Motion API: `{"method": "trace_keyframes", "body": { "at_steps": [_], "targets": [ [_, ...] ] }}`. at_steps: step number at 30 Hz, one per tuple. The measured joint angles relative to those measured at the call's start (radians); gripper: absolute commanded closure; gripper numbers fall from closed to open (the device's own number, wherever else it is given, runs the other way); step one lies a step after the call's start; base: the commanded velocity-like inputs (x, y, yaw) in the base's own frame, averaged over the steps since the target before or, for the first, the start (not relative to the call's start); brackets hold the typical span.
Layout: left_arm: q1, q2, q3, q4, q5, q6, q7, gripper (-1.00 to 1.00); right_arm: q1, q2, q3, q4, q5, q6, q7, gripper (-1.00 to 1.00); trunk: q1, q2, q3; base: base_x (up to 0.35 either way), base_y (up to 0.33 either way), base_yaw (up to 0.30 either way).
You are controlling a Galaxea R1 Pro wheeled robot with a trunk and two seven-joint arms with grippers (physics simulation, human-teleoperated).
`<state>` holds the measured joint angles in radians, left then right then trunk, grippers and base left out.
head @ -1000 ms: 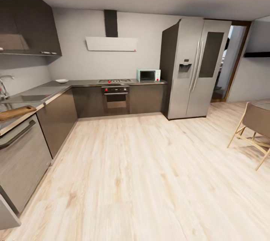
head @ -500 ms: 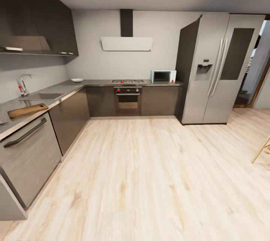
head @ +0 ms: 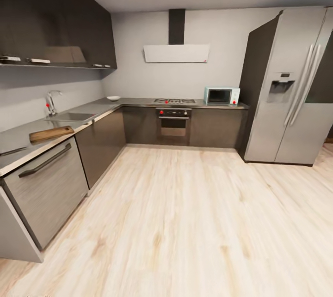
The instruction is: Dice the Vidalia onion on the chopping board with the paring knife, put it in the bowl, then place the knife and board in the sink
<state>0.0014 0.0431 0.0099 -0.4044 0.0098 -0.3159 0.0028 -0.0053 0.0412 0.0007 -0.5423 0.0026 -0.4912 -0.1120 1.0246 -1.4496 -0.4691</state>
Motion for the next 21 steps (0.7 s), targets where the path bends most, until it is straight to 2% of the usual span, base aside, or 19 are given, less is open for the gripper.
{"method": "trace_keyframes", "body": {
  "at_steps": [21],
  "targets": [
    [0.0,0.0,0.0,-0.001,-0.001,0.0,0.0,-1.0,0.0,0.0,0.001,0.0,0.0,0.0,0.0,-1.0,0.0,0.0,0.0,0.249,-0.224,0.276]
  ]
}}
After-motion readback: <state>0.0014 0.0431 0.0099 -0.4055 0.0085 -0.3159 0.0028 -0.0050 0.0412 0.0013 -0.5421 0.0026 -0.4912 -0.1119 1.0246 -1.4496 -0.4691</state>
